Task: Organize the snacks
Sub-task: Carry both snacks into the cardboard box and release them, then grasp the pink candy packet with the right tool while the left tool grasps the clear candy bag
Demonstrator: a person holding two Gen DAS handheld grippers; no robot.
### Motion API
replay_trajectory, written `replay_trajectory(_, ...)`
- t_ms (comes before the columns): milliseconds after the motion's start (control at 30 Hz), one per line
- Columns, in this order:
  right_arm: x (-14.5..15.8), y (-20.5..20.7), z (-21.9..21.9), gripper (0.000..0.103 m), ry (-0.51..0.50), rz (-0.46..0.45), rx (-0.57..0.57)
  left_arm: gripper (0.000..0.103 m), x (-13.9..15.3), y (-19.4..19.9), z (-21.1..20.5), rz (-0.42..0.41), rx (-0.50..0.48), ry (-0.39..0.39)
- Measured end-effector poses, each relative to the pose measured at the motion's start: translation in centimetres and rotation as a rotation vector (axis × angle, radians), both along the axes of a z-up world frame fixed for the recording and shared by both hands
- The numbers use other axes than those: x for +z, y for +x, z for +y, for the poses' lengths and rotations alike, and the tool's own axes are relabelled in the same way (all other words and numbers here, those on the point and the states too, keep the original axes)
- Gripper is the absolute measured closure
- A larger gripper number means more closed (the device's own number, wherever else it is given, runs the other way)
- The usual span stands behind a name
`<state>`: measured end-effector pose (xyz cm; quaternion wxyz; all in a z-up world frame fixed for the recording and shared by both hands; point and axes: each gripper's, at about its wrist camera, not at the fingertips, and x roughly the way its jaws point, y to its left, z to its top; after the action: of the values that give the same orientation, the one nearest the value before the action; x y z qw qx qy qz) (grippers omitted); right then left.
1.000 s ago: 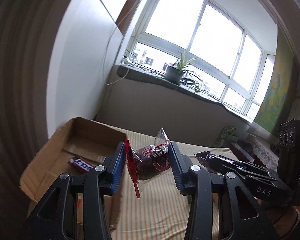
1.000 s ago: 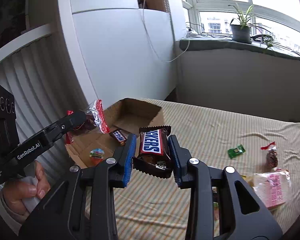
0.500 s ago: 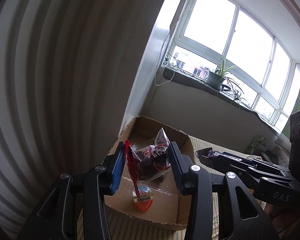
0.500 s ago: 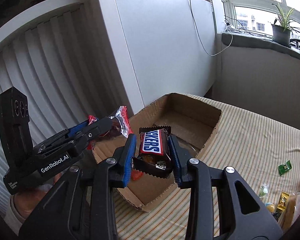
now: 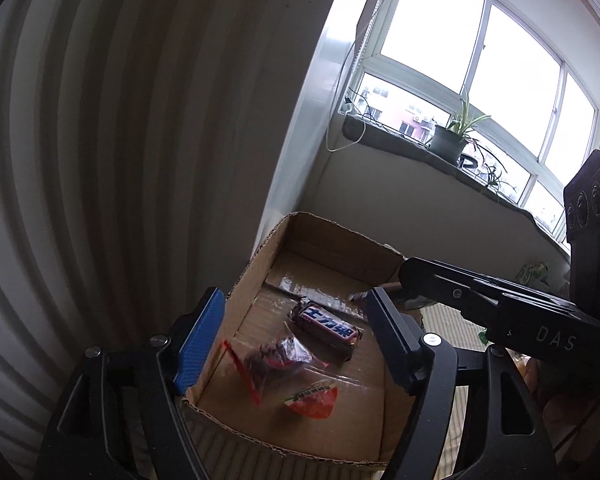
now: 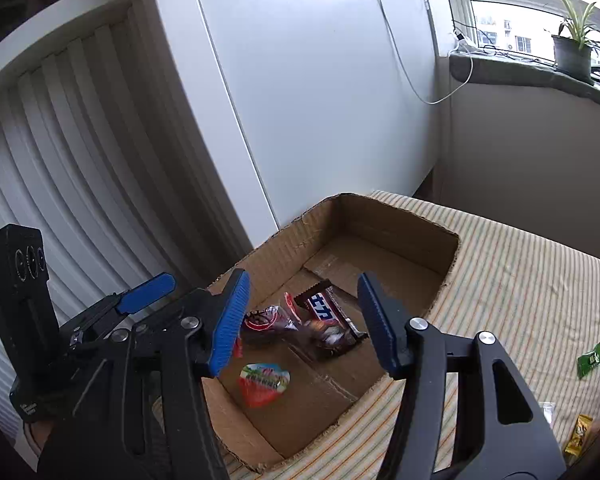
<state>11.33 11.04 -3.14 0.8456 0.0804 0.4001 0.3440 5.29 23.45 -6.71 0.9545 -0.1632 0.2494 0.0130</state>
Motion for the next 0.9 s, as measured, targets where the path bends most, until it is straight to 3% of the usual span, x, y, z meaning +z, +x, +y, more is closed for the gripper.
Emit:
replay_trajectory(567, 1.5, -4.5, -2.7, 0.042, -0.030, -0.050, -0.033, 0.026, 2.6, -3.6, 0.6, -0.049, 0.056, 0.013)
replay_trajectory(900, -0.6, -7.7, -11.5, 0.042, -0.039, 0.005, -0.172, 0.026, 3.9, -3.2, -4.9, -0.051, -0.037, 0.067)
